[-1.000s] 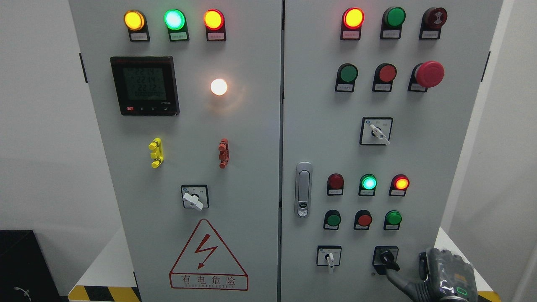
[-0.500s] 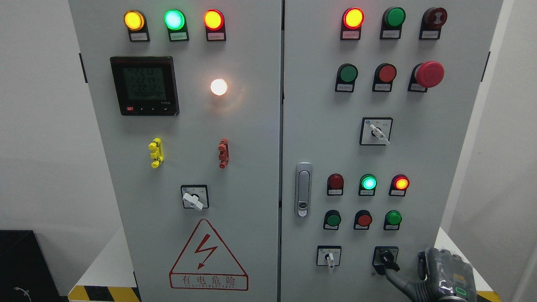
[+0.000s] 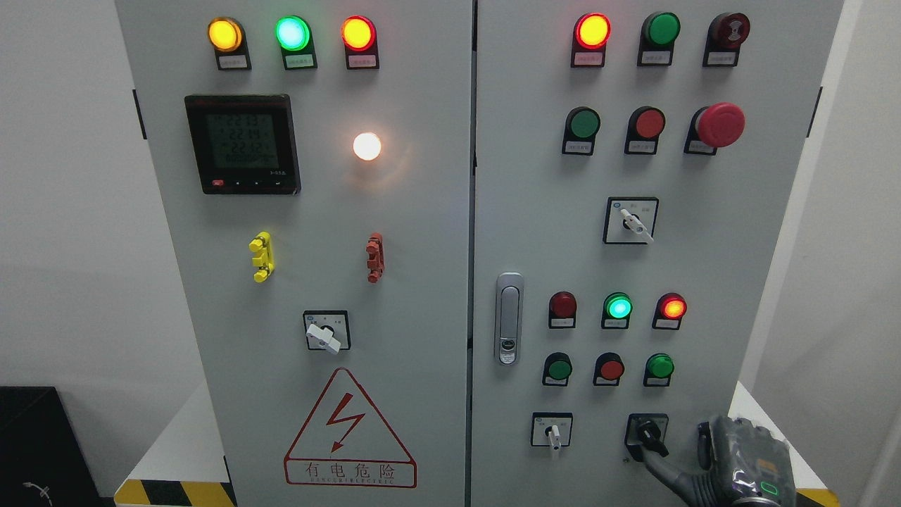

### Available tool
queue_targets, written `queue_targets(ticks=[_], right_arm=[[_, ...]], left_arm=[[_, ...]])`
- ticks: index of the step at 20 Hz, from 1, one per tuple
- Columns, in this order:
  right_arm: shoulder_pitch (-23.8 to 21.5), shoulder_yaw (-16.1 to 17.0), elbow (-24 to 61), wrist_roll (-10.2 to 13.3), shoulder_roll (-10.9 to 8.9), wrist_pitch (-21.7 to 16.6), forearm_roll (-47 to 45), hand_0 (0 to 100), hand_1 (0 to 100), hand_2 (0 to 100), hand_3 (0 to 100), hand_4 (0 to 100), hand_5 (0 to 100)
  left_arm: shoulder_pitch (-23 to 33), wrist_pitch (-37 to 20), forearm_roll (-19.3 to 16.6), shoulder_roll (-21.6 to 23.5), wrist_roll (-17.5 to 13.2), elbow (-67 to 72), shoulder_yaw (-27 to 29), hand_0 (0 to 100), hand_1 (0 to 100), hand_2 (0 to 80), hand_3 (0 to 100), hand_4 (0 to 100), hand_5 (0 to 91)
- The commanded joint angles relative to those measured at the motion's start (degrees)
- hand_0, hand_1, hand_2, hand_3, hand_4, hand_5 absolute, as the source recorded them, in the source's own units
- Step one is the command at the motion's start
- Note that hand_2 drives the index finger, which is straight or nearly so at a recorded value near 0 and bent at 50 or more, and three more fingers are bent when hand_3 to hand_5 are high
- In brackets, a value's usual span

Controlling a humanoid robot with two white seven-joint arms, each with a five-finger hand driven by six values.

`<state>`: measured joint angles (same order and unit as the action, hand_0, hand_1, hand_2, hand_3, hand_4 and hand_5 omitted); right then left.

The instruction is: Flip black knob to close circuit

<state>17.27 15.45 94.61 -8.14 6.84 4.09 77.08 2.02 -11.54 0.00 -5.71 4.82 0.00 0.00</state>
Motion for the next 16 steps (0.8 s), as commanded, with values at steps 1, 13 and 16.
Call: queue_targets(ticks=[1, 13, 16], right_arm=[[-0.30, -0.51, 0.05, -0.03, 0.11, -0.05, 0.17, 0, 27, 76, 92, 74, 73], [-1.18, -2.00, 0.13, 0.14, 0.19, -0.05, 0.35, 0, 28, 76, 92, 74, 73], [-1.18, -2.26, 0.13, 0.23, 0.28, -0.05, 0.35, 0, 28, 76, 92, 74, 73]], left_arm=[[0.00, 0.03, -1.23, 0.00, 0.01, 1.23, -1.14, 0, 0, 0.0, 0, 0, 0.0], [0.00, 0.03, -1.14, 0.00, 0.01, 1.23, -1.14, 0, 0, 0.0, 0, 0, 0.0], [0.00, 0.03, -1.23, 0.00, 0.01, 1.32, -1.14, 0, 0, 0.0, 0, 0, 0.0]])
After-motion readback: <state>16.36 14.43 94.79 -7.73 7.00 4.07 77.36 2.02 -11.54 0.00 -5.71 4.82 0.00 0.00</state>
